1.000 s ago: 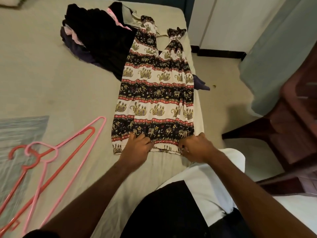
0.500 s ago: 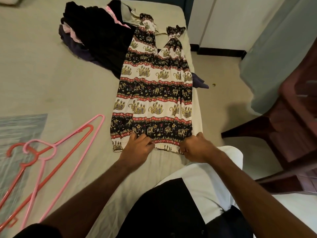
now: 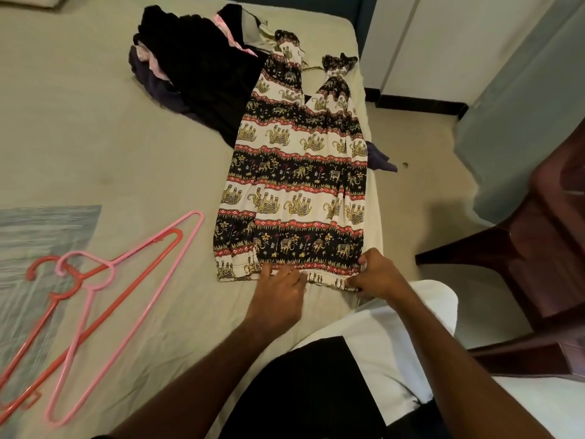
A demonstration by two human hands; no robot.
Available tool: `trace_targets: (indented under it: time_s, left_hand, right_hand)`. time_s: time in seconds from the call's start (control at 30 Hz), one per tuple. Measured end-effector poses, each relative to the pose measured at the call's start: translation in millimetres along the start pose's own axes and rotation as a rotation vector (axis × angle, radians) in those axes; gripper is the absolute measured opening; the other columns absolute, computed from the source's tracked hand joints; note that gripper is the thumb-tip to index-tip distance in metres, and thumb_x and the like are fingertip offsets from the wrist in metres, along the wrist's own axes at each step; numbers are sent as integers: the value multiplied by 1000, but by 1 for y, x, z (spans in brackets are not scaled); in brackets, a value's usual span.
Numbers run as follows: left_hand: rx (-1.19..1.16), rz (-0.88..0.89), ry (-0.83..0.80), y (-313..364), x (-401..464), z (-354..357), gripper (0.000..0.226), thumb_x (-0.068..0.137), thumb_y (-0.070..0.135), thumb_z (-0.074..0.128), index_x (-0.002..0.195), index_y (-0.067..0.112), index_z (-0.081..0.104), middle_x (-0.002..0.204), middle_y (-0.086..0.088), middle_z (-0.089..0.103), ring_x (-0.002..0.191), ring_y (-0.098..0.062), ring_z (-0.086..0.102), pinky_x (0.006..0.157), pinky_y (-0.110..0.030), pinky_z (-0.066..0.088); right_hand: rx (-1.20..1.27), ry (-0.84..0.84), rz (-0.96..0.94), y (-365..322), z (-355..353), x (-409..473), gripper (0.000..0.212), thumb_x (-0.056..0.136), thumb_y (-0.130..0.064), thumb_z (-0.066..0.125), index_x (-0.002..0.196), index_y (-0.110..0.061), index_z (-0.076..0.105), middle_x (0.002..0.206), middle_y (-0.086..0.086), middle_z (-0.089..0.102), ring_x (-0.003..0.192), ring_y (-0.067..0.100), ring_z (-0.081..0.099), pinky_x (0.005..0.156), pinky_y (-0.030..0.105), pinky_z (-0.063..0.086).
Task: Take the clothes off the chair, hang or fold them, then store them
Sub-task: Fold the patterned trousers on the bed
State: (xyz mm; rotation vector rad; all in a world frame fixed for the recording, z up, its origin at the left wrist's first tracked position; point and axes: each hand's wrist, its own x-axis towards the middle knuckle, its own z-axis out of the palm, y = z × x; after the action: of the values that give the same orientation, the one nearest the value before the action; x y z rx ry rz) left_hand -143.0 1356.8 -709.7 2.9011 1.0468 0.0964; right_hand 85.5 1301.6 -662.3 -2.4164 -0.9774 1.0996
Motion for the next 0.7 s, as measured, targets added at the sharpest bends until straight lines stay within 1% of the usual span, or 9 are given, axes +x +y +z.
trace_targets:
  time_s: [0.07, 0.13, 0.23, 0.33, 0.4, 0.47, 0.53, 0.6, 0.7]
  left_hand:
    - [-12, -6, -9, 1, 0, -1, 39, 98, 29, 49, 134, 16, 58, 127, -3, 66, 121, -21, 55, 108, -57, 31]
    - [-44, 3, 22, 0, 0, -1, 37, 98, 29, 47, 129, 18, 61, 123, -1, 68, 117, -20, 55, 105, -55, 32]
    - [-193, -58, 160, -8, -2, -7, 37, 96, 34, 42, 120, 22, 68, 108, 2, 73, 103, -20, 60, 96, -49, 40]
    - [-429, -374, 433, -28, -12, -20, 30, 95, 35, 52, 110, 18, 73, 99, -1, 71, 94, -22, 60, 85, -40, 38]
    - [-561, -647, 555, -51, -24, -31, 22, 94, 30, 63, 107, 15, 73, 99, -1, 70, 92, -20, 61, 79, -33, 39]
    - [-682, -881, 533, -75, -37, -40, 16, 90, 26, 72, 101, 16, 71, 91, 0, 69, 83, -20, 62, 72, -30, 43]
    - [-771, -1020, 383, -95, -45, -40, 13, 84, 29, 78, 88, 20, 70, 79, 5, 69, 75, -20, 65, 68, -31, 50]
    - [-870, -1064, 245, -108, -47, -36, 13, 80, 30, 82, 75, 23, 72, 70, 6, 71, 69, -18, 69, 68, -32, 56]
    - [-1104, -1048, 219, -116, -46, -38, 16, 78, 18, 86, 67, 18, 74, 61, 1, 71, 52, -20, 68, 59, -35, 59]
  right_hand:
    - [102, 35, -51, -9, -3, -10, 56, 71, -13, 82, 110, -19, 43, 103, 7, 64, 88, 28, 71, 73, 50, 63]
    - [107, 110, -169, -23, -7, -17, 51, 76, -8, 79, 111, -17, 42, 88, 5, 65, 73, 22, 69, 66, 43, 61]
    - [81, 206, -376, -60, -10, -29, 46, 79, -11, 76, 109, -16, 41, 69, -1, 55, 59, 15, 50, 55, 29, 43]
    - [114, 199, -512, -98, -4, -32, 47, 76, -9, 76, 106, -16, 40, 68, -3, 50, 56, 12, 43, 50, 19, 34]
    - [102, 160, -572, -123, 6, -34, 50, 74, -5, 76, 107, -17, 40, 72, -1, 53, 59, 10, 46, 51, 18, 38]
    - [77, 111, -625, -145, 23, -33, 51, 73, -2, 77, 106, -19, 41, 76, 3, 56, 61, 10, 49, 53, 23, 43]
    - [49, 64, -661, -162, 45, -29, 54, 72, 0, 77, 105, -22, 41, 80, 6, 60, 63, 12, 54, 53, 34, 50]
    - [-2, 35, -688, -174, 69, -25, 56, 70, 0, 77, 104, -25, 41, 82, 4, 63, 65, 13, 58, 56, 40, 55]
    - [-101, -1, -752, -182, 104, -22, 54, 72, 1, 74, 104, -27, 41, 82, -1, 63, 68, 15, 63, 58, 45, 58]
